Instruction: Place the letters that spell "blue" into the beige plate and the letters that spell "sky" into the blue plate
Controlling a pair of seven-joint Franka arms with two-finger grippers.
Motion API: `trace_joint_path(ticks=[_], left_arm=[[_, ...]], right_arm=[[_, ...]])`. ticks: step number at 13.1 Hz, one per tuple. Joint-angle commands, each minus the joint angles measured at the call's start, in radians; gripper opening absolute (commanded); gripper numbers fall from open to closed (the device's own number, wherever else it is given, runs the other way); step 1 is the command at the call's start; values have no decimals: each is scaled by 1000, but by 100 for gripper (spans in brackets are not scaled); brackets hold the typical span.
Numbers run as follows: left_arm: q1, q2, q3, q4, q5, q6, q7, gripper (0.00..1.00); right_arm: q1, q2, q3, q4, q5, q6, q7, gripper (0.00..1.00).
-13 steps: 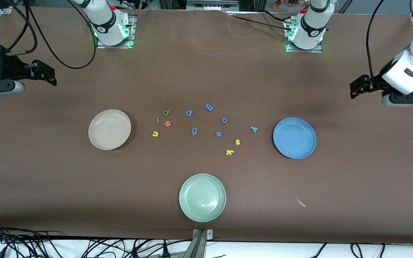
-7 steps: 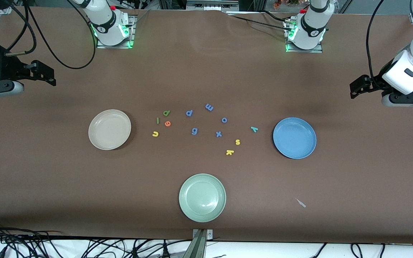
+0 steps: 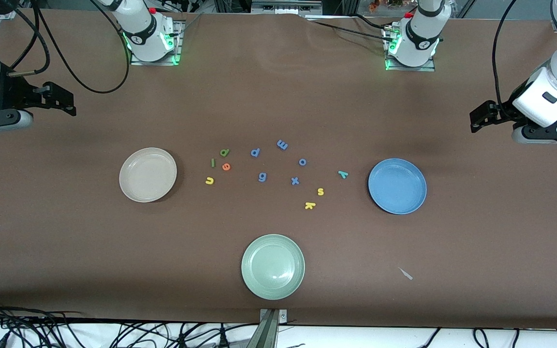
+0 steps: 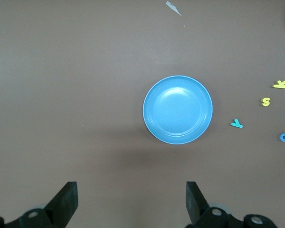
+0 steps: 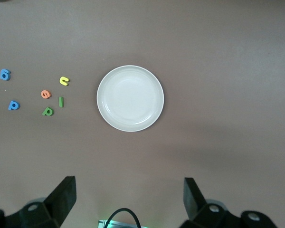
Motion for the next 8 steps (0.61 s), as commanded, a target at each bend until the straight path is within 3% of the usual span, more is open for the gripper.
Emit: trace_joint_path(ticks=[1,8], left_arm=[[-11,18,2,37,-18,-36,3,100],[-26,45,2,73,-18,-36,6,100]], right_arm=[[1,6,-8,23,18,-25,-15,100],[1,5,-13,25,17,-25,-15,100]])
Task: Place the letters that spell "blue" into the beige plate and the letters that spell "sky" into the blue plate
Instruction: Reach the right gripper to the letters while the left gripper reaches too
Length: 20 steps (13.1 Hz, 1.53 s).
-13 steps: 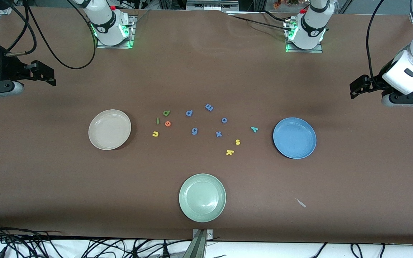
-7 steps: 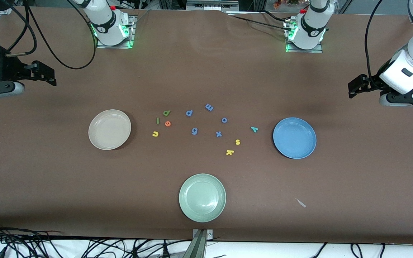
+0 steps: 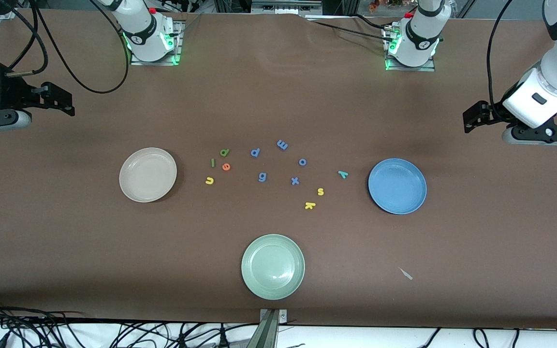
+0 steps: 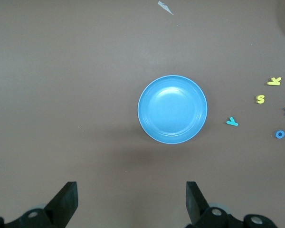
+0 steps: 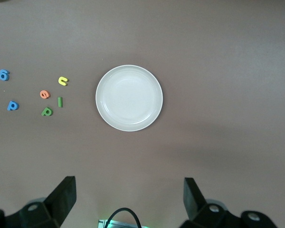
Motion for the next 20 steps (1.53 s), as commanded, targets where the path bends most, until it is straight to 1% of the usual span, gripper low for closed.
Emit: trace_joint_path(ticks=[1,4,7,9,11,13,15,16,18,20], left_arm=[[-4,28,3,49,-18,-31,6,100],[-2,28,4,49,-18,-33,7,100],[-2,28,4,47,-18,-37,7,100],[-16,45,3,53,-25,-34,-2,100],[-36,71,3,56,-53,-34,9,100],[-82,112,4,58,-45,-30,7,100],[-146,198,3,62,-41,-14,-5,100],[-172,247,4,93,-41,13,-5,100],[-183,365,4,157,-50,61,-6,100],[-226,425,4,178,-48,113,-51,100]], right_arm=[[1,6,-7,23,17,-24,-15,100],[1,6,-7,20,21,-24,-15,100],[4,9,-4,-26,29,2,-12,100],[9,17,1,-86,31,83,0,100],[9,28,1,-156,85,173,2,100],[35,55,2,-196,93,264,23,100],[82,109,2,-198,93,321,115,100],[104,133,2,-198,93,348,149,100],[118,176,2,-198,93,399,154,100],[144,222,2,-199,93,445,164,100]])
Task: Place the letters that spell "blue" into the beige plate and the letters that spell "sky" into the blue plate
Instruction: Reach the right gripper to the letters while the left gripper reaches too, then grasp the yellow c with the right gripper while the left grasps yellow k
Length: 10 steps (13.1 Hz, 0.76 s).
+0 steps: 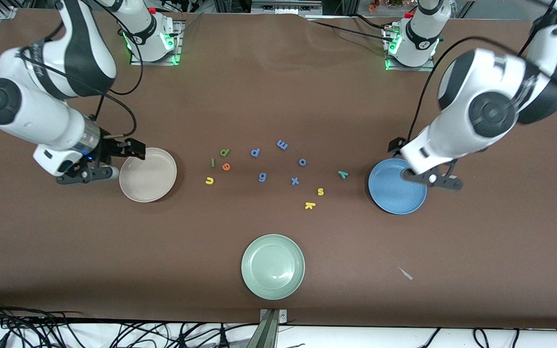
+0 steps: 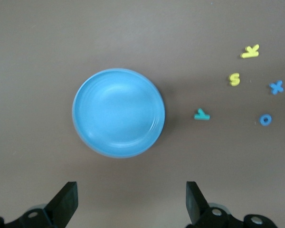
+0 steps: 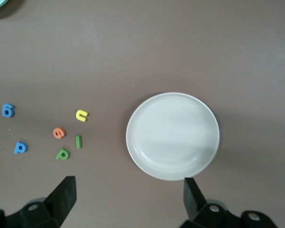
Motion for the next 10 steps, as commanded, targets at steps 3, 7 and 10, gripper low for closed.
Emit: trace_joint_path(ticks=[3,7,10], left_arm=[[-74,168,10,93,-17,109,-104,100],[-114,256,10,119,-21,264,-491,100],[-132,289,10,154,-22,266,-724,100]], right_arm=[[84,77,-5,-42,14,135,168,100],[148,206,-5,-53,9,332,364,100],[193,315,-3,-52,0,483,501,100]])
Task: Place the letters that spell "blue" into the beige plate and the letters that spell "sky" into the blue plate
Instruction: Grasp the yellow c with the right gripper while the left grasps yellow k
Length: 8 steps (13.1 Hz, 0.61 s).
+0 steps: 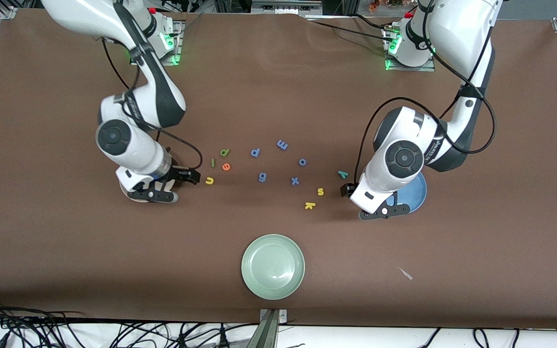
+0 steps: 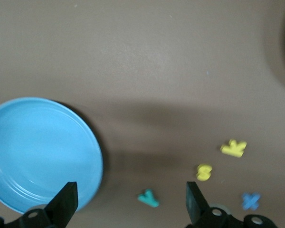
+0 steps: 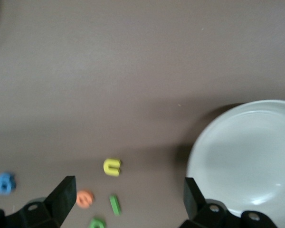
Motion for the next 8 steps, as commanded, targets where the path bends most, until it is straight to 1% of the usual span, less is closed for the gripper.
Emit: trace_joint_path(ticks=[1,3,5,7,8], left_arm=[[-32,60,12,81,-22,-9,-241,100],[-64,118,12,139,-22,-10,-454,100],[-84,162,10,169,-25,-9,-605,100],[-98,205,12,213,-129,-9,-752,100],[-95,219,12,231,-163,-7,-805,100]], right_arm=[[65,101,-7,9,1,140,97,100],[75,132,-7,20,-3,184,154,100],[104,151,-7,22,-9,190,198,100],[106,171,-7,11,-57,222,248,100],[106,171,-7,6,-69,224,252,100]])
